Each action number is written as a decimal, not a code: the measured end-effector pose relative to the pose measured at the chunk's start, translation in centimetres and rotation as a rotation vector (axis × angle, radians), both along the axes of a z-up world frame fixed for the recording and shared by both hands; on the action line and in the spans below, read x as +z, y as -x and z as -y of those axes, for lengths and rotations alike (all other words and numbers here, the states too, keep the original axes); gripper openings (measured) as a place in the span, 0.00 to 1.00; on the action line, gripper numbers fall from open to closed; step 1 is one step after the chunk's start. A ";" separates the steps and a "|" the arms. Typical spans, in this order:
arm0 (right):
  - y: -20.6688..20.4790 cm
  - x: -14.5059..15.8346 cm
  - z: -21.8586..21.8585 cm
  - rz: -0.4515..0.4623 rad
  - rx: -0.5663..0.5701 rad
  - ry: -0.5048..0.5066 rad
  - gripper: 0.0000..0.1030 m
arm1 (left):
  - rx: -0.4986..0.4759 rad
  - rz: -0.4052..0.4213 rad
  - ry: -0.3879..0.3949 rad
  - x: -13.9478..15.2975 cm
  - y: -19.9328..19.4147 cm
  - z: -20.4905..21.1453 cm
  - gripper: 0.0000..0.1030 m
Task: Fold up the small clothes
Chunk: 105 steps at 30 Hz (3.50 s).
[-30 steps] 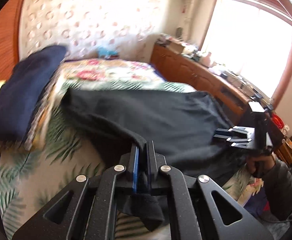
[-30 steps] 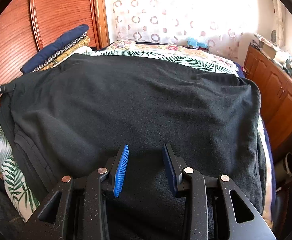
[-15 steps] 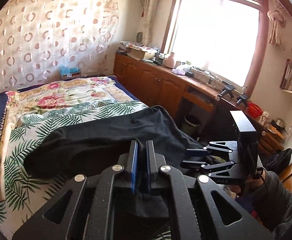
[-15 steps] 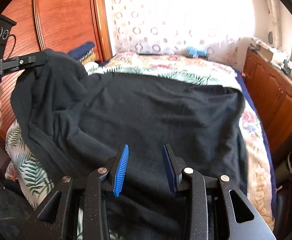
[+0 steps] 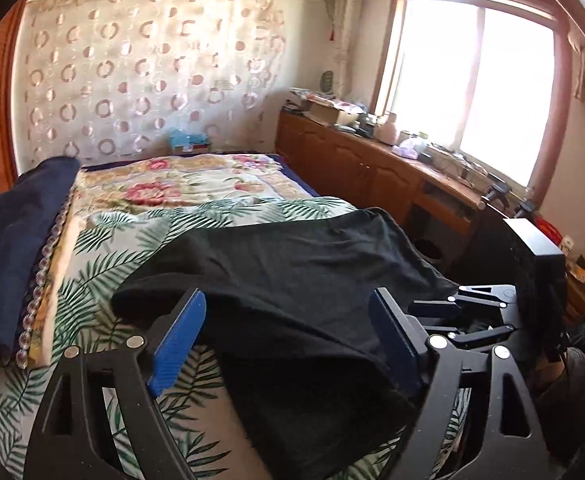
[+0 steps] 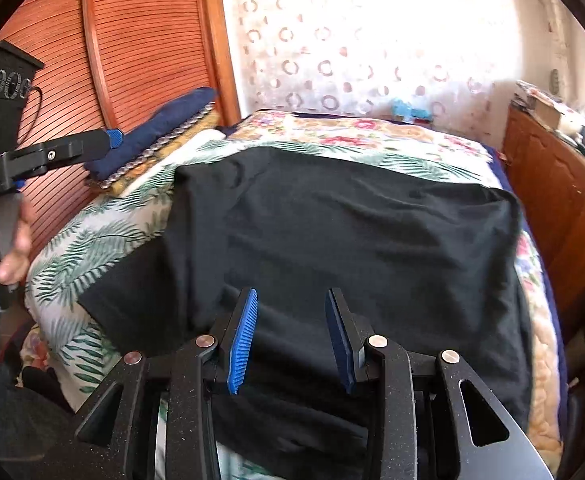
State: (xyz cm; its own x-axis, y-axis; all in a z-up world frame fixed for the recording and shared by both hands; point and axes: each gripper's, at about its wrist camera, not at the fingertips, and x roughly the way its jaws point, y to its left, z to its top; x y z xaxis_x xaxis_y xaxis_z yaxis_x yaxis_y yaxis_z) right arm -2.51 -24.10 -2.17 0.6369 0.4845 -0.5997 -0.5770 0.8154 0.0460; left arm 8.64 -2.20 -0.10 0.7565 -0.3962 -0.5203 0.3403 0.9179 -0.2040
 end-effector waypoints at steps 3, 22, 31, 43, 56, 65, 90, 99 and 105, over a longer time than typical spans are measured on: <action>-0.2 -0.3 -1.8 -0.008 0.044 0.006 0.36 | 0.065 0.000 -0.012 -0.6 0.4 -1.6 0.82; -4.1 -1.3 -8.1 -0.002 0.151 0.043 0.07 | 0.184 -0.017 -0.024 -3.0 1.3 -5.5 0.82; -2.6 6.1 -4.0 0.199 0.066 -0.027 0.06 | 0.156 0.001 -0.030 -2.3 1.8 -4.4 0.82; -0.9 5.7 3.0 0.170 -0.154 0.063 0.07 | 0.103 0.018 -0.045 -1.9 1.8 -1.4 0.82; -2.8 1.8 3.0 -0.011 -0.280 0.083 0.16 | 0.080 0.018 -0.072 -1.9 1.7 0.3 0.82; 0.3 4.3 3.4 0.046 -0.267 0.087 0.42 | 0.085 0.036 -0.085 -1.6 2.2 0.8 0.82; -6.1 1.2 -13.6 -0.046 0.187 0.170 0.43 | 0.125 0.022 -0.064 -2.3 2.7 -0.9 0.82; -8.3 0.1 -14.8 -0.091 0.168 0.250 0.42 | 0.124 0.011 -0.056 -2.6 2.5 -1.3 0.82; -8.6 2.1 -12.8 -0.071 0.169 0.178 0.05 | 0.117 0.004 -0.059 -2.8 2.4 -1.0 0.82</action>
State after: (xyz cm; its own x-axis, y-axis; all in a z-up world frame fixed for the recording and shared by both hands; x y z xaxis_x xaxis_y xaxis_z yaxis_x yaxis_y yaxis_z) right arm 6.10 -11.34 -0.05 0.5089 0.4635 -0.7254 -0.7065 0.7064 -0.0443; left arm 6.19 -1.18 -2.93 0.7978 -0.2739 -0.5372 0.2313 0.9617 -0.1469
